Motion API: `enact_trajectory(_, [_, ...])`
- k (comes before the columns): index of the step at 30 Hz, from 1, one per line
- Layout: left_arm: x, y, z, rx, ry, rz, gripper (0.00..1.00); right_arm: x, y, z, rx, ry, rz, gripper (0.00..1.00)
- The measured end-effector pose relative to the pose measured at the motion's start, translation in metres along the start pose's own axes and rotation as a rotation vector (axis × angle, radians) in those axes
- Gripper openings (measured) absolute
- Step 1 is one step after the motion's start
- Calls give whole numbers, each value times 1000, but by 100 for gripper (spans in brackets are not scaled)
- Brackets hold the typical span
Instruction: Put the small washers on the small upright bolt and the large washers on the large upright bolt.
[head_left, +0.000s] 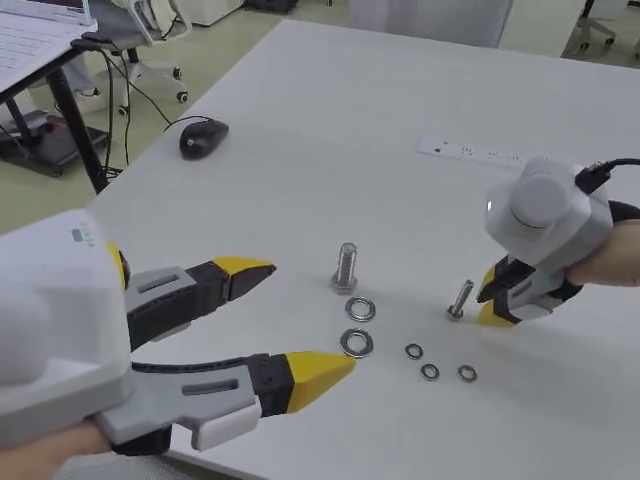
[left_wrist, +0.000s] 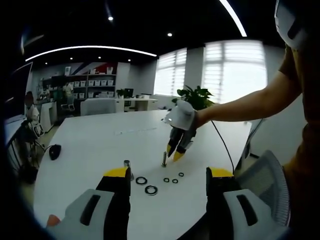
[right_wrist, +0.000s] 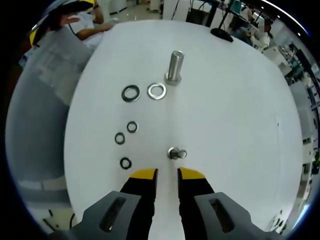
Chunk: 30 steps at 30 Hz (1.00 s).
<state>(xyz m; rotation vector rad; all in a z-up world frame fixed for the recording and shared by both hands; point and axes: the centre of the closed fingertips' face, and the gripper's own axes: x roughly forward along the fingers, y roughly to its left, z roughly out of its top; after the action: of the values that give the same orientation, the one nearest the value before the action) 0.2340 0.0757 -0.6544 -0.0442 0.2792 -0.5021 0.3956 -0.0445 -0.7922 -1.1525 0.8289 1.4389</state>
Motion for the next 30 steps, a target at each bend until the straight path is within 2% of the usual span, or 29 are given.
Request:
enact_trajectory(5, [-1,-7,2,10,-6,-8,60,-3,15,0,0,-16,-1,17])
enact_trajectory(17, [-5,-17,5,29,-10,-16,60,4,49,-7,-9,-18,52,17])
enact_trajectory(24, [-8,-20,6,32,-11,-17,60,14,58,-8,-24,-14,68,21])
enact_trajectory(30, [-9,-22,8,37,-12,-18,60,20,57,-4,-27,-17,71,23])
